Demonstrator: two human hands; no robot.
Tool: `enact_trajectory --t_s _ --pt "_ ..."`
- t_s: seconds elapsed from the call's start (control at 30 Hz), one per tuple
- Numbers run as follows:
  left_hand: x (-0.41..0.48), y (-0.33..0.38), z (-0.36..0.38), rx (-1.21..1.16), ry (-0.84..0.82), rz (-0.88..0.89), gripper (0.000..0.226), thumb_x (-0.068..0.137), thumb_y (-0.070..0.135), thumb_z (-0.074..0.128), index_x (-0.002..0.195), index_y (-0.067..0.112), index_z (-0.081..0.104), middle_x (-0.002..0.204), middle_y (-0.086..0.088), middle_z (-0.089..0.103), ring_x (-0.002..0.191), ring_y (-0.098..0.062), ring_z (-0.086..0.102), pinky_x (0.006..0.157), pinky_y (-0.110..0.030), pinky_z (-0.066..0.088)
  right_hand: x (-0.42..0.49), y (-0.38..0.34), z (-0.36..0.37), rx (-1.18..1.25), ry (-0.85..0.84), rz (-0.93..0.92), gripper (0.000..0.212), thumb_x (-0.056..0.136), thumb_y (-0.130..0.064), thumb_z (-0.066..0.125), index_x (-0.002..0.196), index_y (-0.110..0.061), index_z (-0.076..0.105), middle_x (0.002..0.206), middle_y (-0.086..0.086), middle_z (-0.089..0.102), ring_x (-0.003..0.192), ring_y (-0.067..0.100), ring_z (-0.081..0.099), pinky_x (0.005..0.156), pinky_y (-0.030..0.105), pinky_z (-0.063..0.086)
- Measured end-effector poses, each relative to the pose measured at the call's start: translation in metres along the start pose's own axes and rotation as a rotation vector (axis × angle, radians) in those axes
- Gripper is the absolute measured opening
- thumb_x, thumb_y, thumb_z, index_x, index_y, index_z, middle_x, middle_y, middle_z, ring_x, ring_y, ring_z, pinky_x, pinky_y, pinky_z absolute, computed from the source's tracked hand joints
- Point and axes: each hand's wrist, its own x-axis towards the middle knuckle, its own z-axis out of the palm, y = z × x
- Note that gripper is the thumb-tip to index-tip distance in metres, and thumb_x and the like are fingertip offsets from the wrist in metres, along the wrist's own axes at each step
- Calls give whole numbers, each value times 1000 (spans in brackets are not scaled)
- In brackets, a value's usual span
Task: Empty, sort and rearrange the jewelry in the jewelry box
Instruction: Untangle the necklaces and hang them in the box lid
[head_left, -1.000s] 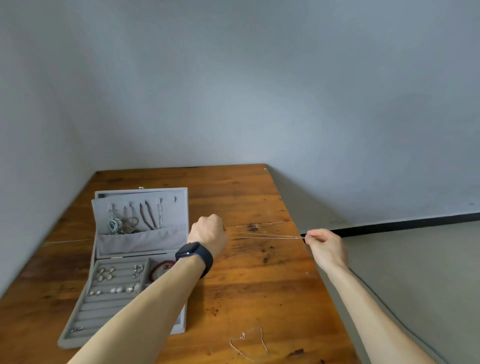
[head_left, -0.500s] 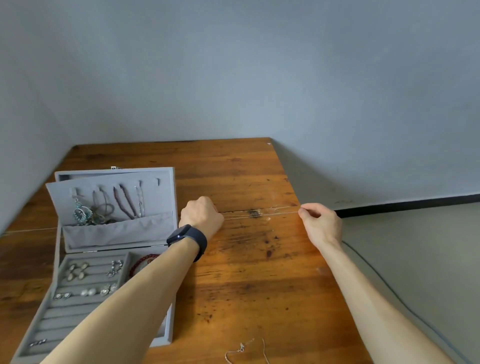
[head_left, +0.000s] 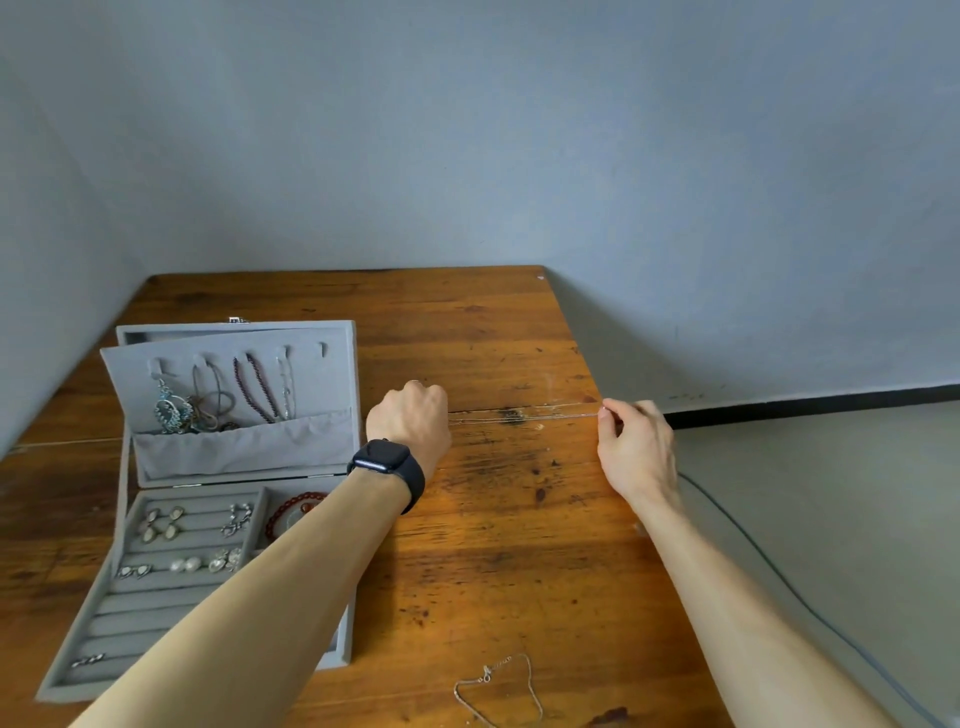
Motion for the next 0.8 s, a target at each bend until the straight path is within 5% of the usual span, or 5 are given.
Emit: enact_trajectory --t_s 0.2,0.43,0.53,0.67,0.8 --pt "-5 2 -5 97 -36 93 17 97 8 48 106 13 62 101 -6 59 74 -22 49 60 -32 41 -7 -1 -7 -17 -38 2 40 105 -27 47 141 -13 53 129 12 60 122 30 57 101 42 45" --pt "-40 4 -27 66 45 171 17 97 17 44 103 13 59 99 -5 61 73 -22 46 57 -34 37 -58 -7 -27 -47 -30 -130 34 98 -23 59 130 -13 63 133 5 57 128 25 50 102 34 42" --pt "-69 -4 -31 16 90 209 21 96 23 43 108 16 59 107 -4 64 89 -24 54 61 -34 40 -99 -19 -39 2 16 -224 28 94 -21 65 121 -14 69 127 0 64 121 21 54 98 27 40" --pt "-120 -24 -27 -147 93 259 47 97 33 44 144 26 44 147 -1 50 128 -24 49 87 -41 51 -162 -37 -57 102 60 -288 21 91 -20 69 112 -19 73 117 -5 68 113 13 57 95 22 40" --pt "-188 -56 -14 -293 147 279 56 98 37 47 152 30 34 158 -2 37 143 -24 37 113 -42 38 -226 -44 -69 160 36 -283 20 89 -17 72 108 -20 75 114 -10 68 107 8 55 93 22 42"
